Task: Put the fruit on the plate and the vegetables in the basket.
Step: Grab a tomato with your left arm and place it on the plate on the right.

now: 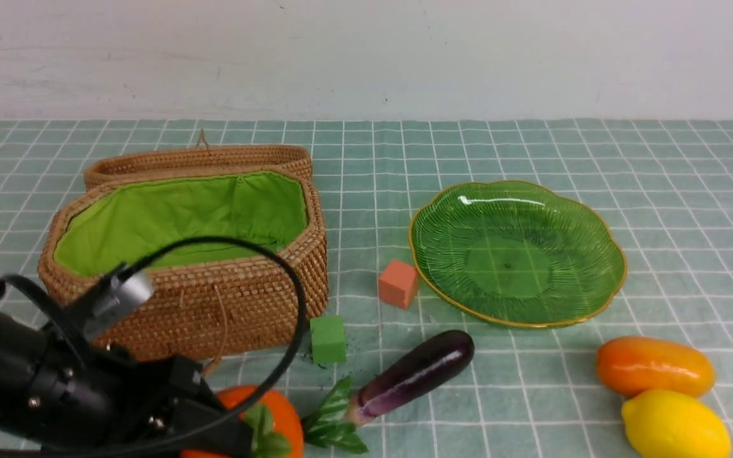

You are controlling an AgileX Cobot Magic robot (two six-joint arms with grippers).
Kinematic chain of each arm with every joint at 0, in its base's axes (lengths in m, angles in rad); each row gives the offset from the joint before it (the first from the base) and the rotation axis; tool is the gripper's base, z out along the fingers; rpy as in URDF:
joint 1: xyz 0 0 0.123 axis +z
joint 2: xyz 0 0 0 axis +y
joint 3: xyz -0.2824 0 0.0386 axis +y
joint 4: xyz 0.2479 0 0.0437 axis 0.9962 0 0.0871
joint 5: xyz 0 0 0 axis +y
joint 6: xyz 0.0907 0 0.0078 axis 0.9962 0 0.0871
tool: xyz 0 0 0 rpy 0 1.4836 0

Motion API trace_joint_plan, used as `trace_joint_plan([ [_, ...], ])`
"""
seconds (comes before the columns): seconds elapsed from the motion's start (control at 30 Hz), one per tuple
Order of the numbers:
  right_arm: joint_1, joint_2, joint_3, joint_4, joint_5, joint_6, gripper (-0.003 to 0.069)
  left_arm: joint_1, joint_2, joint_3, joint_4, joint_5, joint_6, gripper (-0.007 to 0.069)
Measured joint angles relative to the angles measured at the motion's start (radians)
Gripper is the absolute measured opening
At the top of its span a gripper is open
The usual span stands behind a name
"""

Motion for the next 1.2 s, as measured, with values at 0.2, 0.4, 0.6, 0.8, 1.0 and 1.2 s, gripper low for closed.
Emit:
trace_joint_plan([
  [0.2, 0.0, 0.0, 0.0, 0.0, 0.0, 0.0, 0.0242, 0.0, -0.007, -0.2, -0.07, 0.015, -0.023, 0.0441],
  [0.4, 0.0, 0.0, 0.0, 0.0, 0.0, 0.0, 0.0242, -0.074, 0.126, -0.453, -0.104, 0.018, -0.025, 0.0441],
  [0.6, 0.0, 0.0, 0.0, 0.0, 0.0, 0.0, 0.0242, -0.255, 0.379, -0.738, -0.075, 0.018, -0.026, 0.0441],
  [0.8, 0.0, 0.0, 0.0, 0.0, 0.0, 0.0, 0.0242, -0.383, 0.712, -1.087, -0.07, 0.014, -0.027, 0.0441],
  [1.0, 0.0, 0.0, 0.0, 0.0, 0.0, 0.0, 0.0242, -0.438, 1.01, -1.354, -0.061, -0.02, -0.094, 0.0441],
  [1.2, 0.0, 0.0, 0.0, 0.0, 0.0, 0.0, 0.0242, -0.438, 1.127, -1.44, -0.047, -0.151, -0.219, 0.0441],
])
